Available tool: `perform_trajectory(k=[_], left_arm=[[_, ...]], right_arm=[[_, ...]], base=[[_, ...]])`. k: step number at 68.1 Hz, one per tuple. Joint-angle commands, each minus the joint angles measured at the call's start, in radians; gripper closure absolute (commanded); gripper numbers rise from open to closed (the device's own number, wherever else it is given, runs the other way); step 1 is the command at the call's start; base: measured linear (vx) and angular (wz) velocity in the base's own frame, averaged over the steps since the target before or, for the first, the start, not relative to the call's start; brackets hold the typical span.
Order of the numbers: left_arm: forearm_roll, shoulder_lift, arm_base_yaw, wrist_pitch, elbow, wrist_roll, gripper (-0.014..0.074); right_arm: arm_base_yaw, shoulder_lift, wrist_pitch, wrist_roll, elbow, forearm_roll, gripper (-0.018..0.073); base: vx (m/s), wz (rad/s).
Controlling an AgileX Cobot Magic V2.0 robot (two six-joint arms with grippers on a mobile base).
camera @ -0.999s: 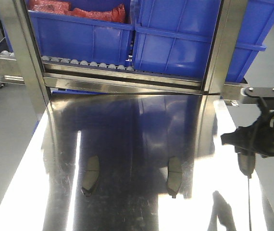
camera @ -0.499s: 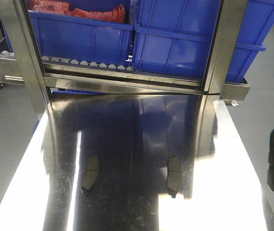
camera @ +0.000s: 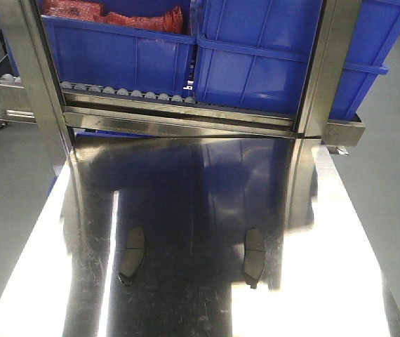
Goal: Move and align brake pads A on conveyor
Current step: 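Turn the base away from the table holding both pads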
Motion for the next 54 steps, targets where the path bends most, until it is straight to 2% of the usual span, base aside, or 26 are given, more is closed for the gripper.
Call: perform_trajectory(k=[1,54], left_arm=[[-0.006,0.006,-0.003,-0.085,-0.028,-0.010,0.0603],[-0.006,0.006,-0.003,-0.085,-0.028,-0.010,0.0603]], right_arm=[[-0.002,0.002,-0.106,-0.012,-0.032,-0.004,0.0566],[-0.002,0.002,-0.106,-0.012,-0.032,-0.004,0.0566]], base=[[0.00,0.00],[0.00,0.00]])
